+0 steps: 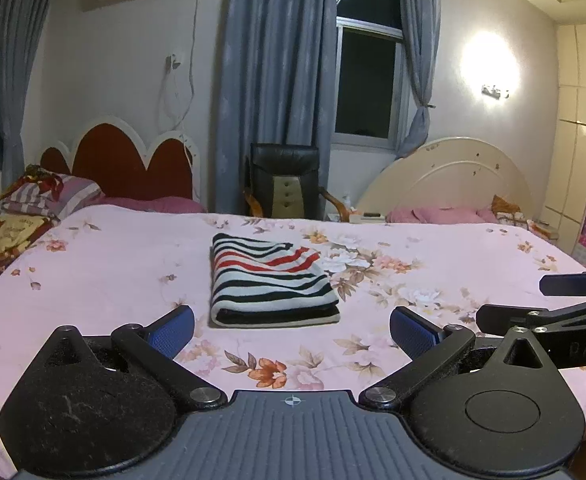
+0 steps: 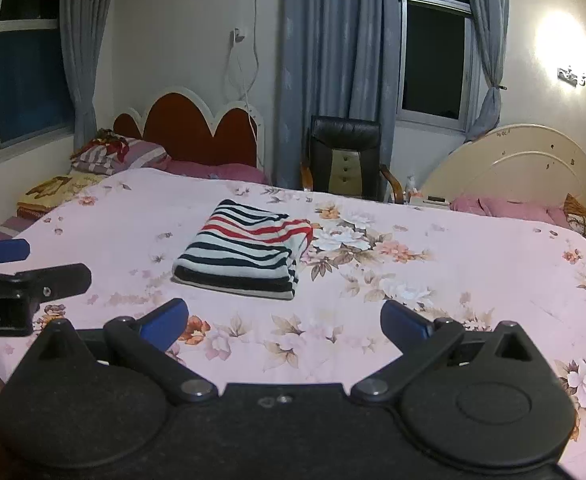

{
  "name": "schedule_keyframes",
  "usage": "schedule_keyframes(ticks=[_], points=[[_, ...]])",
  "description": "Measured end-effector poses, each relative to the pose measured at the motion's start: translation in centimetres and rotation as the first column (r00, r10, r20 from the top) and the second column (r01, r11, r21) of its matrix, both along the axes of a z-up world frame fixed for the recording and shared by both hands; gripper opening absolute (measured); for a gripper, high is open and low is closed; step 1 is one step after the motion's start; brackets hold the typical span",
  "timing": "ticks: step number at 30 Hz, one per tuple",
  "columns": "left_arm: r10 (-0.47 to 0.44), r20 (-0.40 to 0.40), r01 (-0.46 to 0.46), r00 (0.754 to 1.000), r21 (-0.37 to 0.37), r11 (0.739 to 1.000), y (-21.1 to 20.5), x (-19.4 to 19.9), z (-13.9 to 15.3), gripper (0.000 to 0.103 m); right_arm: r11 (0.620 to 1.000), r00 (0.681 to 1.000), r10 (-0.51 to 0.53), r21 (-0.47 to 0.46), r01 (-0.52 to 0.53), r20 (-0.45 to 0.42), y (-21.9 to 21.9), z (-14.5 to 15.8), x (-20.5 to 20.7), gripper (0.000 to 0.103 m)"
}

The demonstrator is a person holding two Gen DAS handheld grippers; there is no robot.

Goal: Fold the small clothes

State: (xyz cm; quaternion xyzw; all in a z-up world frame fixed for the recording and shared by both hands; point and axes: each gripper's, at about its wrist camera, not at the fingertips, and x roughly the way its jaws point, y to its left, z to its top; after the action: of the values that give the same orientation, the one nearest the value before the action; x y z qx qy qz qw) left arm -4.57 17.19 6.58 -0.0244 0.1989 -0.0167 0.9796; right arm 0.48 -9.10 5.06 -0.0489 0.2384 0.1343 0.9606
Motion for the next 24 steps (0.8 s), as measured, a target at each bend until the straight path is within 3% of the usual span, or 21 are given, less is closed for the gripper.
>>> schedule_keyframes(ticks=[24], points=[[-0.006, 0.009, 0.006, 1.0, 0.015, 1.0, -0.64, -0.02, 0.07, 0.103, 1.0, 1.0, -0.012, 0.008, 0.012, 0.022, -0.28, 0.23, 0.19, 0.102]])
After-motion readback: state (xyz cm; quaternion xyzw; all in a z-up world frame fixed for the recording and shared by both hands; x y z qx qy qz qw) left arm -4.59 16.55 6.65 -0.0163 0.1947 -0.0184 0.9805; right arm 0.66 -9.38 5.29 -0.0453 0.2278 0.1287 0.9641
